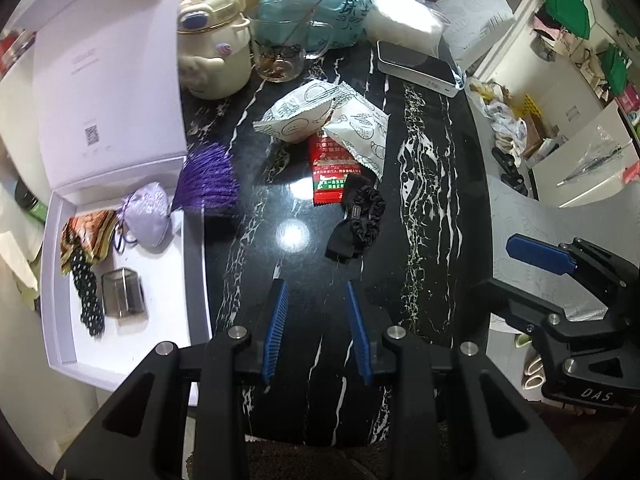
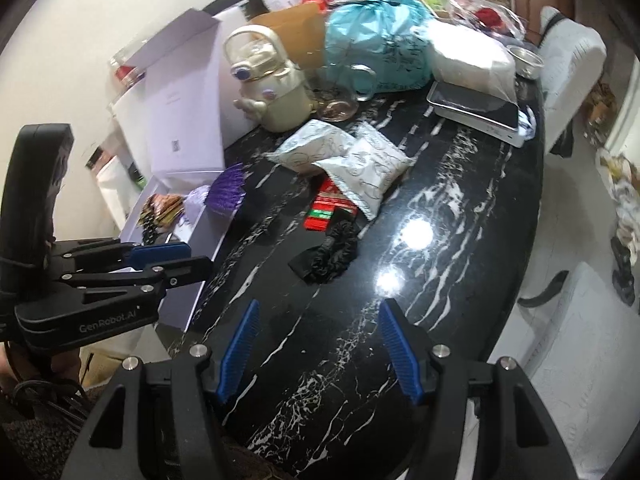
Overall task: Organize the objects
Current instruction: 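Reach the left gripper to a white pastry packet while the right approaches another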
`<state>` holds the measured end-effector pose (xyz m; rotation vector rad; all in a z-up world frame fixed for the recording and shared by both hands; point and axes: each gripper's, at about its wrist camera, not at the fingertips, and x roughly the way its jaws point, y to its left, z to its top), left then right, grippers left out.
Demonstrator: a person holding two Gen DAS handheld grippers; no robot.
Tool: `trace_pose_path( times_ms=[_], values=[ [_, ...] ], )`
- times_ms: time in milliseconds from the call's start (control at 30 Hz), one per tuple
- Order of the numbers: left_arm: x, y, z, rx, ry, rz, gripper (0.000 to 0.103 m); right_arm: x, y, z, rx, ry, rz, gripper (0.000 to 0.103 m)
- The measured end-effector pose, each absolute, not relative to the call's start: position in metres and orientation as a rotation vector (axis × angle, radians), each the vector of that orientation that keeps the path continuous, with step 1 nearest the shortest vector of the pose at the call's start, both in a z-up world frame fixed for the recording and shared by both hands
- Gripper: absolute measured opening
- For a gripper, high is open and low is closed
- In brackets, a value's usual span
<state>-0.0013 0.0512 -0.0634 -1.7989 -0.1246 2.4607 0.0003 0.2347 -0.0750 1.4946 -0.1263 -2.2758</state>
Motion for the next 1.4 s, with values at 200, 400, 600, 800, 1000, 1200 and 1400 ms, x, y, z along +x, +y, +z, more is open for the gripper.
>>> trace_pose_path(
  times_ms=[200,400,600,800,1000,1200,1400],
  values=[
    [-0.024,0.047,-0.067,-1.771,-0.097,2.418,0.028,-0.018,0.239,-0.086,1.536,-0.252,-2.272,0.063],
    [-0.054,0.04,-0.071,-1.766,-0.067,2.388,0.028,-0.042,0.235,-0.088,1.562,-0.292,-2.305,0.063],
    [-0.089,0.031,-0.076,-1.774,-0.102,2.349,0.028,-0.069,0.228,-0.095,1.599,-0.306,-2.312,0.063],
    [-0.127,0.029,-0.077,-1.765,-0.081,2.331,0.028,-0.101,0.226,-0.102,1.63,-0.316,-2.32,0.063],
    [-0.16,0.03,-0.074,-1.735,-0.073,2.317,0.028,-0.133,0.226,-0.111,1.654,-0.316,-2.329,0.063],
    [-0.192,0.034,-0.081,-1.718,-0.031,2.289,0.028,-0.16,0.227,-0.123,1.69,-0.318,-2.32,0.063],
    [-0.216,0.04,-0.089,-1.694,0.039,2.248,0.028,-0.182,0.224,-0.137,1.708,-0.32,-2.324,0.063]
  ],
)
